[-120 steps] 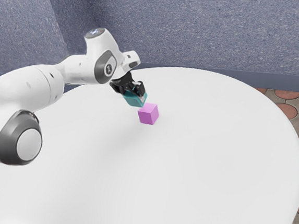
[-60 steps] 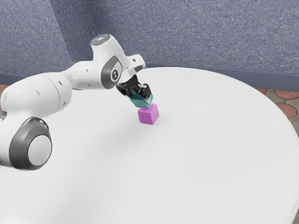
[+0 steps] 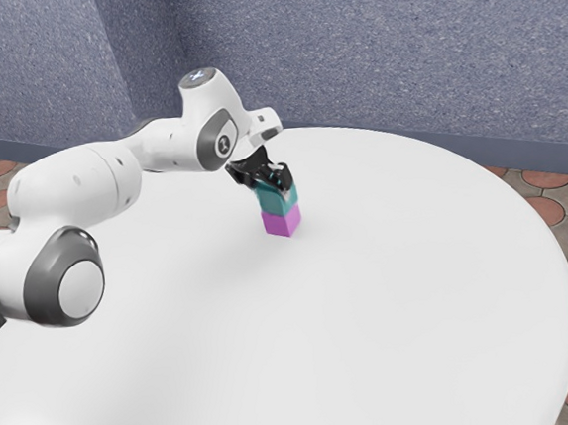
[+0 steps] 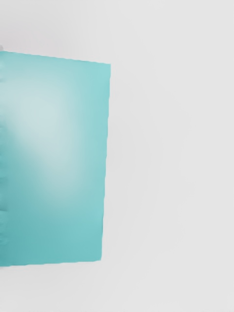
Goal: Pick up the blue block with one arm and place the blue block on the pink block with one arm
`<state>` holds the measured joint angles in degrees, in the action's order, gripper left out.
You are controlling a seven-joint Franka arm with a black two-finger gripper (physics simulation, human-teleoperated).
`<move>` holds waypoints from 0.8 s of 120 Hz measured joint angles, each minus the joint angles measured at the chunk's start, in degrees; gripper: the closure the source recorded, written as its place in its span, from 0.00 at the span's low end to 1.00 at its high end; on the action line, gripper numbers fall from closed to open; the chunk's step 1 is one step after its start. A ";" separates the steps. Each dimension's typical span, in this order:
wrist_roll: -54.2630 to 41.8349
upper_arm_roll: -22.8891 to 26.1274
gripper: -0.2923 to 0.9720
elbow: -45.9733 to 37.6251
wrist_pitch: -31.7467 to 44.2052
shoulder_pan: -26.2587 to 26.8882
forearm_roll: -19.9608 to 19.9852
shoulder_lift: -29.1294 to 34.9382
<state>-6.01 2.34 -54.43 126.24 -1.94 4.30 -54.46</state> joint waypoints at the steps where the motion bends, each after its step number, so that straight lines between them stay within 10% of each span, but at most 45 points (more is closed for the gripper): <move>1: -0.02 0.01 0.39 0.00 -0.01 0.00 0.01 0.00; 47: -0.56 -0.11 0.34 -9.82 -0.06 0.52 0.07 9.07; 80: -0.71 0.10 0.29 -45.78 -7.55 -5.11 1.65 46.57; 96: -0.95 -0.69 0.29 -50.15 -14.24 -7.19 2.51 54.55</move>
<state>-6.96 1.65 -104.58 112.00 -9.13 6.81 0.09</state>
